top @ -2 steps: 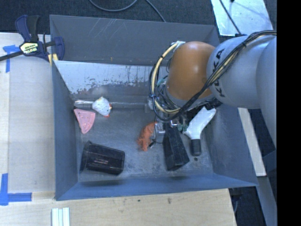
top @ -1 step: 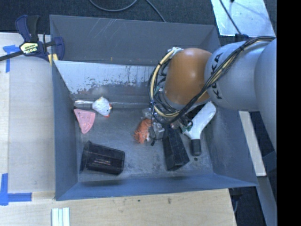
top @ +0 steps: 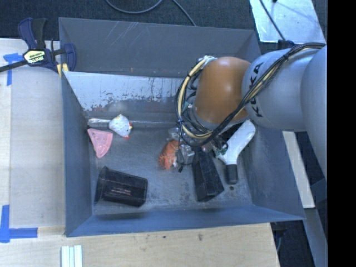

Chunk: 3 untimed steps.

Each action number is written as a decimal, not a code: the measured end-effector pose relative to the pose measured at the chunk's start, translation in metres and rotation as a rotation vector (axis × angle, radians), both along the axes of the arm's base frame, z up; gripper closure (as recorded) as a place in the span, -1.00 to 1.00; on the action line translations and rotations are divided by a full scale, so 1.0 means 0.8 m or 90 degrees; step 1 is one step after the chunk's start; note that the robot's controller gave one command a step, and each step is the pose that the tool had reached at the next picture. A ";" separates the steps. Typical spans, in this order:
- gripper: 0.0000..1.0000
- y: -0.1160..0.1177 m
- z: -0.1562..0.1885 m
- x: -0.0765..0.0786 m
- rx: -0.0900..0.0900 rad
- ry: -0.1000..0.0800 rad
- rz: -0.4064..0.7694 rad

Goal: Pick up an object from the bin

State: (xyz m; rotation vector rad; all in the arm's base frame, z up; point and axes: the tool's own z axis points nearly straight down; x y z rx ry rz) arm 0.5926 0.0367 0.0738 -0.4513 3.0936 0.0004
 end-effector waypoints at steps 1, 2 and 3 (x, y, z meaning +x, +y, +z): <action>1.00 0.012 0.152 0.016 0.000 -0.003 0.001; 1.00 0.012 0.152 0.015 0.000 -0.002 0.001; 1.00 0.030 0.304 0.010 0.002 -0.005 -0.055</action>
Offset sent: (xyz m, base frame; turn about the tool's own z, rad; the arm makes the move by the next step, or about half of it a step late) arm 0.0000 0.0000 0.0000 0.0000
